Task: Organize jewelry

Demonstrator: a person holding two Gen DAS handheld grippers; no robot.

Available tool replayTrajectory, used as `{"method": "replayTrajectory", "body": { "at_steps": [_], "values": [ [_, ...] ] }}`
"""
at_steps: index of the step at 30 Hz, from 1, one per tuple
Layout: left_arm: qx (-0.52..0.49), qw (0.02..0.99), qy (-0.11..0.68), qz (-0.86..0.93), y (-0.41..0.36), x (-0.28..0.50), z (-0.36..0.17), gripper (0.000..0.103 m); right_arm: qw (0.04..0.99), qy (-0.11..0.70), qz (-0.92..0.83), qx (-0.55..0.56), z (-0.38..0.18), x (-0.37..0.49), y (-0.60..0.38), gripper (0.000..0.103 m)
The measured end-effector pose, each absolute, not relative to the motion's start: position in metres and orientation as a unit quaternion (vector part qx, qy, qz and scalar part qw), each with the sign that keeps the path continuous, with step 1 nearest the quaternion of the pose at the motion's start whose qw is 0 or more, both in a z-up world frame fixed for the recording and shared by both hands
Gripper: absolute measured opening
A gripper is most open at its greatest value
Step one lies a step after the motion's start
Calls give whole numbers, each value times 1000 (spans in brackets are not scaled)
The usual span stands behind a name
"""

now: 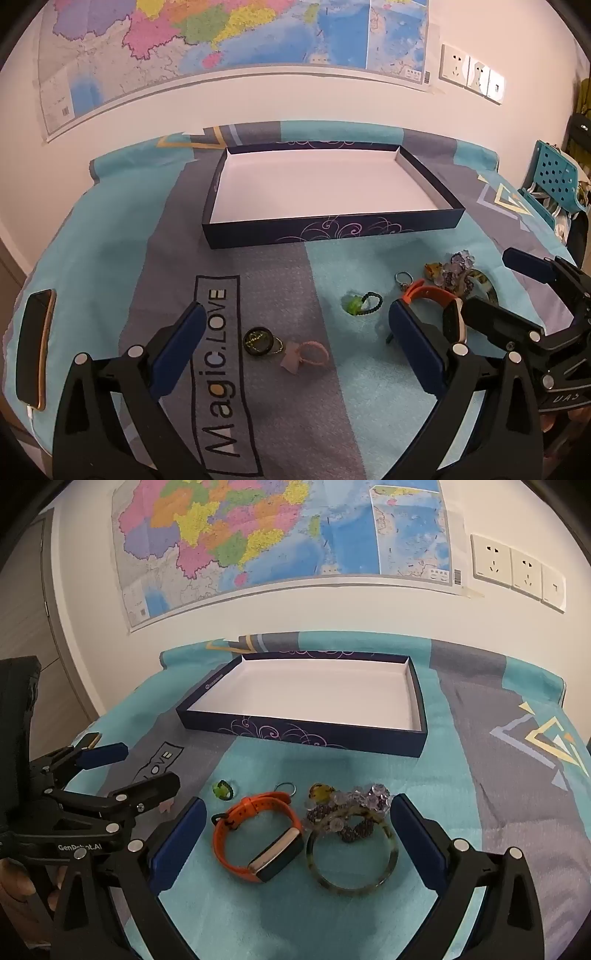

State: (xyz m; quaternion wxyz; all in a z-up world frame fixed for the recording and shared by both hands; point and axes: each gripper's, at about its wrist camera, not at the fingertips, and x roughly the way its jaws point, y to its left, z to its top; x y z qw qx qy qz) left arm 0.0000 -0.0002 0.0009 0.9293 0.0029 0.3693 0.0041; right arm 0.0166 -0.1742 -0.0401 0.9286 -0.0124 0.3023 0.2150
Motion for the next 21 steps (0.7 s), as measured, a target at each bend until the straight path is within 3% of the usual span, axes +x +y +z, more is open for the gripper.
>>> {"method": "replayTrajectory", "body": {
  "at_steps": [21],
  "values": [
    [2,929,370,3,0,-7,2,97,926,316,209,4,-48,15,-181,97]
  ]
}}
